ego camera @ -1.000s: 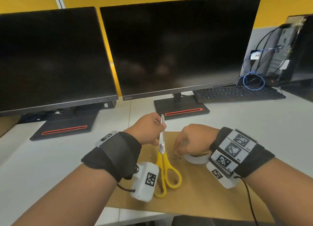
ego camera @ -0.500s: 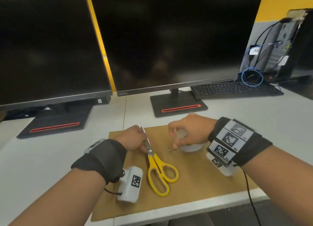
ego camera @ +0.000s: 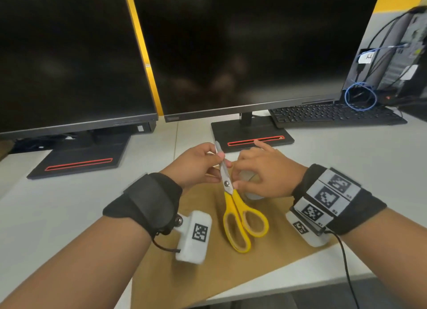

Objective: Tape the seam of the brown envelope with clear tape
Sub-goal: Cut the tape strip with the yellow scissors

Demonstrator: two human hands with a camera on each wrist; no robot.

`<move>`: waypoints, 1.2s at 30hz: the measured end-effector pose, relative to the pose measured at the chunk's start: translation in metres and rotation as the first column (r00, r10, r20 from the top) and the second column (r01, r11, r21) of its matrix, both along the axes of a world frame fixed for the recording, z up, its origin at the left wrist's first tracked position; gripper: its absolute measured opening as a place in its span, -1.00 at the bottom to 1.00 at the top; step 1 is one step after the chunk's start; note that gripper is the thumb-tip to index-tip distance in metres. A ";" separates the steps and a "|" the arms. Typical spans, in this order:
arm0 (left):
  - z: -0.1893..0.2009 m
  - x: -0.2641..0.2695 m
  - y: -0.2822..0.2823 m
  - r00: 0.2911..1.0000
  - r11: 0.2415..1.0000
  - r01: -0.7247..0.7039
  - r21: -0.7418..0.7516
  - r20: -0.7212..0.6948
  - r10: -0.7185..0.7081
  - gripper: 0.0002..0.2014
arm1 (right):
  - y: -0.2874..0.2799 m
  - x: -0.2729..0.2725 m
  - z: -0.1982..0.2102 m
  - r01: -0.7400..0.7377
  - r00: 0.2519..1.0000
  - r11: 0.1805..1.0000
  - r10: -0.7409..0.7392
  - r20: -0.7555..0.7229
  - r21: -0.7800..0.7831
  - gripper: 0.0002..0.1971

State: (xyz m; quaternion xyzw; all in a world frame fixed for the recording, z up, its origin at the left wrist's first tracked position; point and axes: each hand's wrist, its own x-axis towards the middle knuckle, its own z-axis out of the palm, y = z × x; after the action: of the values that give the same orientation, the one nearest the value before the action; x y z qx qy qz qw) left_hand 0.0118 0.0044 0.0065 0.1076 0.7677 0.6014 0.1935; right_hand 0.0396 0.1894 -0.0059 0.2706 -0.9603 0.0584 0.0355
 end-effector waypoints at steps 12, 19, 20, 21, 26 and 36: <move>-0.010 0.007 0.019 0.988 0.986 0.074 0.148 0.125 -0.093 -0.92 | 0.005 0.001 -0.002 0.074 0.997 0.979 -0.065 0.051 -0.191 -0.69; -0.006 0.012 0.026 0.988 0.994 0.092 0.061 0.118 -0.099 -0.85 | 0.009 0.003 0.001 0.099 0.991 0.979 -0.112 -0.066 -0.176 -0.46; -0.006 0.012 0.027 0.990 0.995 0.084 0.050 0.113 -0.090 -0.84 | 0.009 0.003 0.001 0.101 0.988 0.982 -0.117 -0.098 -0.161 -0.45; -0.005 0.012 0.028 0.991 0.996 0.077 0.043 0.107 -0.082 -0.83 | 0.008 0.004 0.002 0.097 0.984 0.985 -0.117 -0.134 -0.145 -0.47; -0.006 0.010 0.033 0.997 0.997 0.052 -0.048 0.061 -0.049 -0.91 | 0.001 0.012 0.008 0.051 0.978 0.986 -0.081 -0.190 -0.156 -0.72; -0.004 0.007 0.041 1.000 0.993 0.016 -0.120 0.017 -0.014 -0.86 | -0.007 0.037 0.009 0.032 0.997 0.997 -0.026 -0.074 0.071 -0.51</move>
State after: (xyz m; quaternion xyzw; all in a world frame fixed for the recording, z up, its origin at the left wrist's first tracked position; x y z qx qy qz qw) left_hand 0.0186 0.0459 0.0027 0.0969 0.8001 0.5535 0.2102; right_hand 0.0765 0.1825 0.0028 0.2596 -0.9637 0.0134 0.0616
